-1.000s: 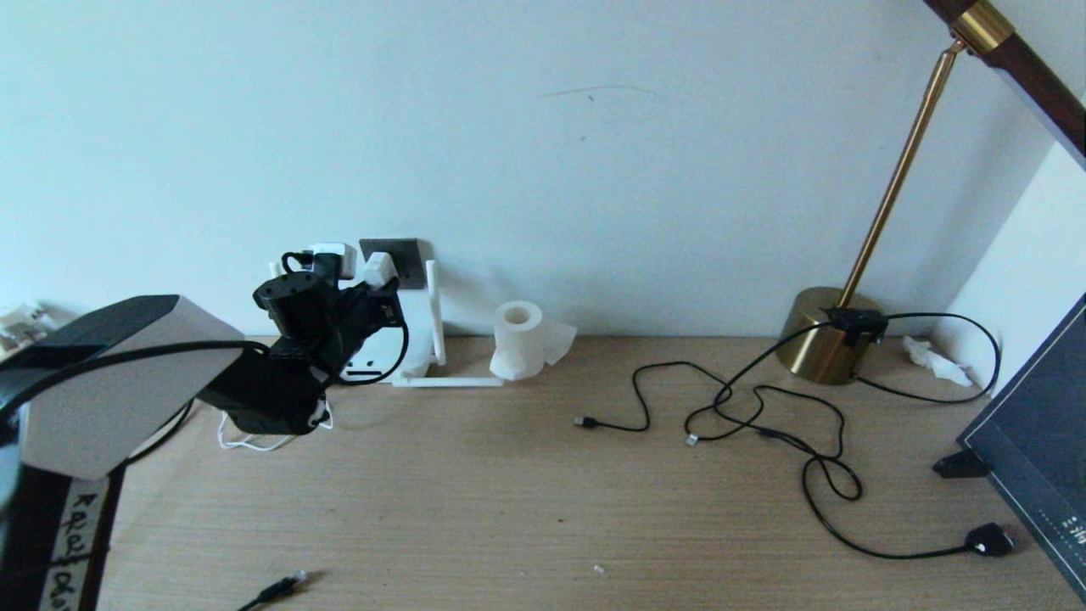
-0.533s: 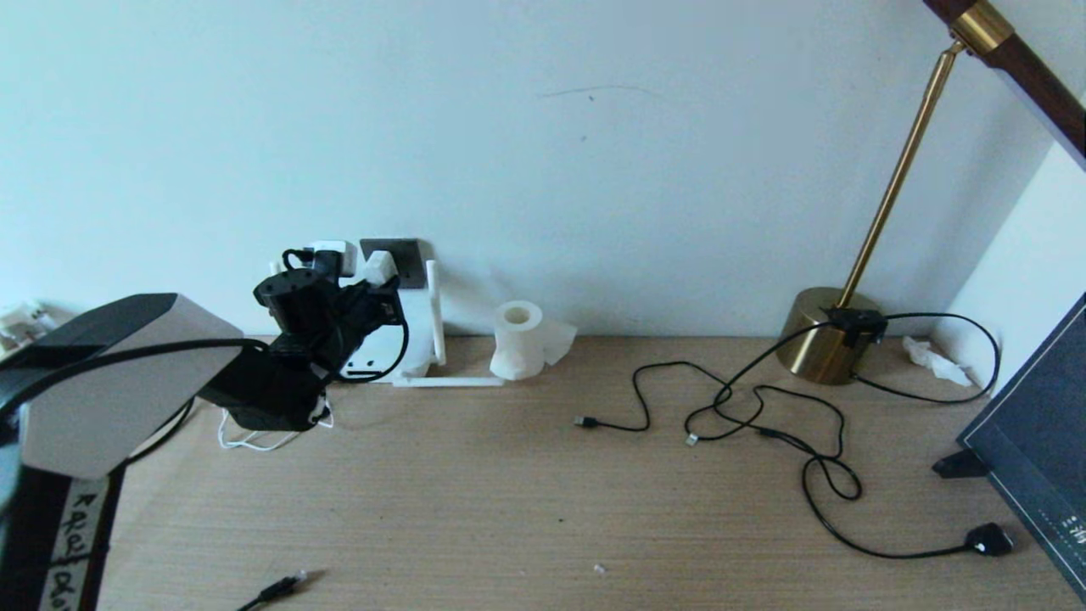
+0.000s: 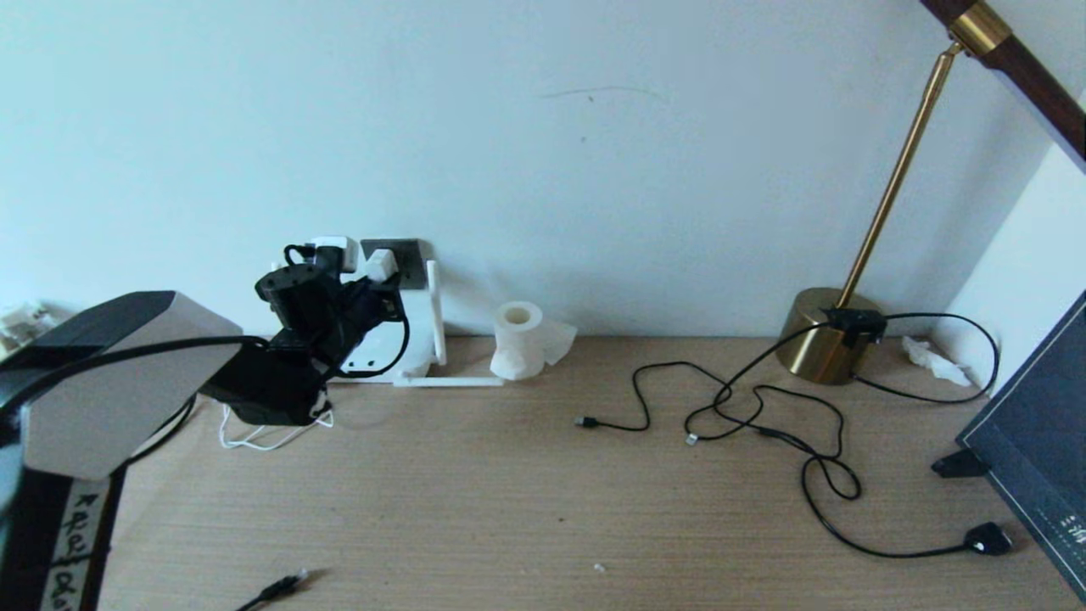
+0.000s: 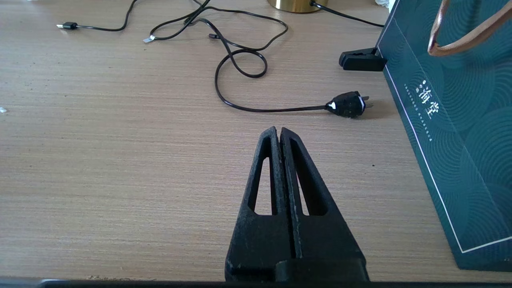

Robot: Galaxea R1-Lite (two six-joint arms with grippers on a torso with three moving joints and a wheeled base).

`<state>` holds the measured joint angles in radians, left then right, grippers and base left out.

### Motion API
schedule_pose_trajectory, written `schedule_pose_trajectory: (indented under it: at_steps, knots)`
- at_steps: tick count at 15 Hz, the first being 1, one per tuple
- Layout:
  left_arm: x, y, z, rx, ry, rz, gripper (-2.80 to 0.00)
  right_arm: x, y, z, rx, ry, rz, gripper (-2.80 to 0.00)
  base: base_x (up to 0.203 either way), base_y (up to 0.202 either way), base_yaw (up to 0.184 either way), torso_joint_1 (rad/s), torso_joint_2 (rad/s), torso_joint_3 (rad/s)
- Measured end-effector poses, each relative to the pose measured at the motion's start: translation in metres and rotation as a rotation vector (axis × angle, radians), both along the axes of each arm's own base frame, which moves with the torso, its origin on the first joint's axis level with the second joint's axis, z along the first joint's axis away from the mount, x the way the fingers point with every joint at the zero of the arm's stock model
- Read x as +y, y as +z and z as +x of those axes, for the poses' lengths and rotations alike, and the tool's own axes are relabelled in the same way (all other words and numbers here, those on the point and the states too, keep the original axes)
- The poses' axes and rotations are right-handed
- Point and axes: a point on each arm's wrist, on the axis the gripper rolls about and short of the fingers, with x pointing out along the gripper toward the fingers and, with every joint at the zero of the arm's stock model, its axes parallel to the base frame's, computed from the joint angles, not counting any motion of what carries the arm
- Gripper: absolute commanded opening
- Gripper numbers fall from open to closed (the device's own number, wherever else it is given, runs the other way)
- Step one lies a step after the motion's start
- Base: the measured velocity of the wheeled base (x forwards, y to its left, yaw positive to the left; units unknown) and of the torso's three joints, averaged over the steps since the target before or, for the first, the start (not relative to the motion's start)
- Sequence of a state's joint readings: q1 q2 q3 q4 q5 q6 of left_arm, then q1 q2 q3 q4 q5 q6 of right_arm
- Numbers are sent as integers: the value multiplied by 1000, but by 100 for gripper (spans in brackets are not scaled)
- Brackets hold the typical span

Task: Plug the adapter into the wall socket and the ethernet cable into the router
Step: Plug plug into socket

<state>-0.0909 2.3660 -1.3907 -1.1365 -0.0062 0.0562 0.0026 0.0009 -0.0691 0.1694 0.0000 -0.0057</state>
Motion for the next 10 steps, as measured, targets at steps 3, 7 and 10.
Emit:
schedule_pose_trajectory:
  at_steps: [3,7,10]
  knots:
    - [1,-3,2,3,3,0,-280,0,0,0,0,0,0,-280,0,0,0,0,0,0]
    - [2,-6,4,4,7,0,-280,0,0,0,0,0,0,-280,0,0,0,0,0,0]
    - [2,-9,7,4,10,-1,-280,0,0,0,0,0,0,-280,0,0,0,0,0,0]
